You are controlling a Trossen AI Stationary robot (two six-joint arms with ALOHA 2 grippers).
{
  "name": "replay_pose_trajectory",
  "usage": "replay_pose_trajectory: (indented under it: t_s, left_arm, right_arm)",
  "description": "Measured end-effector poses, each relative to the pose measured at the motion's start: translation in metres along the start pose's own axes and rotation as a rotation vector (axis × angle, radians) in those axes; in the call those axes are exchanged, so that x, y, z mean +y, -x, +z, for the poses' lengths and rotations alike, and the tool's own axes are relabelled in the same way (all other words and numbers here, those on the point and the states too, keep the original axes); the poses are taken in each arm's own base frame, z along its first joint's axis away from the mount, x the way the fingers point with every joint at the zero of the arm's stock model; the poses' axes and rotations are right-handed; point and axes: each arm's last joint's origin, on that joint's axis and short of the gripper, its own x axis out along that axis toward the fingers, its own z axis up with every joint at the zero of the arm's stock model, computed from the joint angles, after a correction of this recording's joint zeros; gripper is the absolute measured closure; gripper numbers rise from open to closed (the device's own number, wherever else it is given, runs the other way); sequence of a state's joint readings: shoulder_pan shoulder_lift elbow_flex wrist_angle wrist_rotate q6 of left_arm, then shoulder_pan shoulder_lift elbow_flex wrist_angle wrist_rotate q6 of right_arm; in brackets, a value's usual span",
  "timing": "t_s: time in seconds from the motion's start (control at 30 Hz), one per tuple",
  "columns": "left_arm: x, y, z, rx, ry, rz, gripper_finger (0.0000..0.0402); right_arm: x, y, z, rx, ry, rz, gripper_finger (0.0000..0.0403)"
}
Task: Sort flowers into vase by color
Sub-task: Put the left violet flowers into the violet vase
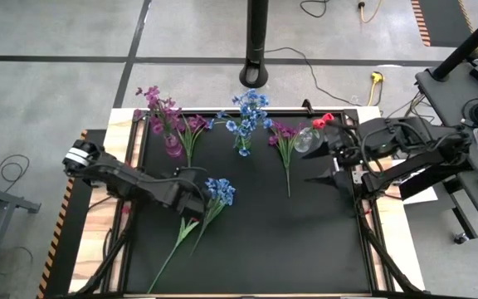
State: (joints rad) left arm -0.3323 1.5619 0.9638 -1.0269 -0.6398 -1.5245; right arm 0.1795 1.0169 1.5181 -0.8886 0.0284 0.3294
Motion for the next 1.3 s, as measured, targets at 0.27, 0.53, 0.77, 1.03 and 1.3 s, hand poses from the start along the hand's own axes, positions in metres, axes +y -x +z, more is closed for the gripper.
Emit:
replay_pose_trajectory:
  t_s: [0.27, 0.53, 0.77, 1.03, 1.3]
  left_arm:
    - [0.017, -0.044, 0.002, 0.009, 0.098, 0.072, 0.0251]
    - [0.027, -0.072, -0.006, 0.009, 0.140, 0.040, 0.0251]
    - [0.031, -0.081, -0.012, 0.003, 0.173, 0.010, 0.0251]
    - [0.035, -0.088, -0.018, -0.014, 0.198, -0.022, 0.0256]
    - [0.035, -0.088, -0.018, -0.013, 0.197, -0.020, 0.0314]
  right_arm:
    - [0.000, 0.002, 0.000, -0.005, -0.001, 0.002, 0.0076]
    - [0.000, -0.007, 0.000, 0.019, 0.000, -0.005, 0.0076]
    - [0.000, -0.013, 0.000, 0.034, 0.001, -0.010, 0.0076]
    - [0.000, -0.013, 0.000, 0.035, 0.007, -0.010, 0.0076]
    - [0.000, -0.013, 0.000, 0.034, 0.016, -0.010, 0.0076]
